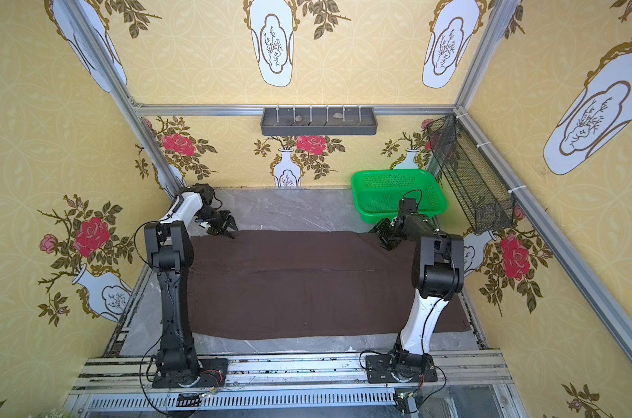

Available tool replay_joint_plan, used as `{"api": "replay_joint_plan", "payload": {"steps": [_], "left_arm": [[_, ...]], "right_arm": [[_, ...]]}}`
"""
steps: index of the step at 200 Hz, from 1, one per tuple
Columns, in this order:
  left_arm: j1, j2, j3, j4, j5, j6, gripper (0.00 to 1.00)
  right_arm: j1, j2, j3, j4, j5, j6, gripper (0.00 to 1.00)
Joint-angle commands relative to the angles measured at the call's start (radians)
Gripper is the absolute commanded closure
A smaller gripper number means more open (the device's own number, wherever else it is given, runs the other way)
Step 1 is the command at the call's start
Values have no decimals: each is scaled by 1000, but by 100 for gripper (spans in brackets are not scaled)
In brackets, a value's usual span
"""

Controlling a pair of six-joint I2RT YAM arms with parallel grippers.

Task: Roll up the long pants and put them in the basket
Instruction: Fold the long pant at the center of the board.

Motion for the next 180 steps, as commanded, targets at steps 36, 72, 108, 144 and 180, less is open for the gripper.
{"api": "replay_joint_plan", "payload": {"steps": [36, 72, 108, 144, 180], "left_arm": [[-3, 18, -56, -17, -79, -96, 62], [-12, 58, -62, -22, -117, -130, 64], [-23, 79, -75, -23, -129, -120, 90], [-29, 63, -111, -15, -144, -90, 100], [-30, -15, -39, -104, -236, 20, 100]], "right_arm": [[-1, 13, 36, -42, 12, -37, 38], [-5, 3, 23, -52, 14, -49, 38], [-7, -12, 10, -58, 9, -55, 38], [-5, -13, 10, -61, 4, -56, 38], [-11, -16, 0, -30, -11, -41, 38]]}}
